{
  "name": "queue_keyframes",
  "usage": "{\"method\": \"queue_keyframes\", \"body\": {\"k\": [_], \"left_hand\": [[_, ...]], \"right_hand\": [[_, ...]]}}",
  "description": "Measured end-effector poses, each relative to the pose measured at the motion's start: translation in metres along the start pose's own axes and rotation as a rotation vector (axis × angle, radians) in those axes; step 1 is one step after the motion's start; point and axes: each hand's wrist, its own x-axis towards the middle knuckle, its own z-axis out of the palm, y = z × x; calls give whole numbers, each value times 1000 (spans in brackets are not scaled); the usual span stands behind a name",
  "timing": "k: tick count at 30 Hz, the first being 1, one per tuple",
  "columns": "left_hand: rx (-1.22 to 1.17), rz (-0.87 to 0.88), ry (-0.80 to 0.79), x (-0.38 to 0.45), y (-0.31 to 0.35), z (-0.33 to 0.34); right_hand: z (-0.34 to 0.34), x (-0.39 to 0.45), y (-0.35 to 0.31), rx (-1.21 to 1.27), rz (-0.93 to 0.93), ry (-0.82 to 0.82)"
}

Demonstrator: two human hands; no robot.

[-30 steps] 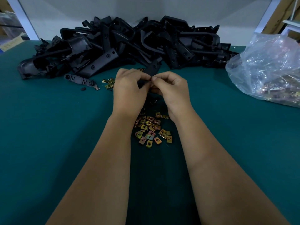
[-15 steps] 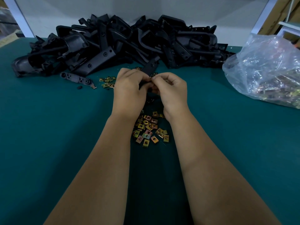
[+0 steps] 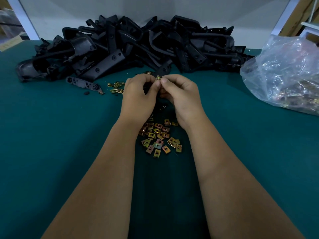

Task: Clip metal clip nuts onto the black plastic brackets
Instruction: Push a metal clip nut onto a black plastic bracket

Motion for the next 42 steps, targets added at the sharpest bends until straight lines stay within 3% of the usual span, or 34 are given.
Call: {"method": "queue_keyframes", "body": {"k": [13, 23, 26, 29, 33, 36, 42], "left_hand": [[-168, -46, -35, -4, 10, -2], [-491, -111, -81, -4, 13, -6], [-365, -44, -37, -5, 10, -7], [-78, 51, 33, -7, 5, -7], [190, 243, 55, -11, 3, -5], [320, 276, 101, -11, 1, -5], [446, 368, 111, -12, 4, -5]], "right_hand": [[13, -3, 2, 200, 45, 96], [24, -5, 0, 265, -5, 86], [22, -6, -2, 244, -6, 55], [14, -5, -7, 172, 38, 56], [6, -4, -8, -200, 42, 44], [7, -5, -7, -361, 30, 95], [7, -2, -10, -347, 112, 49]]}}
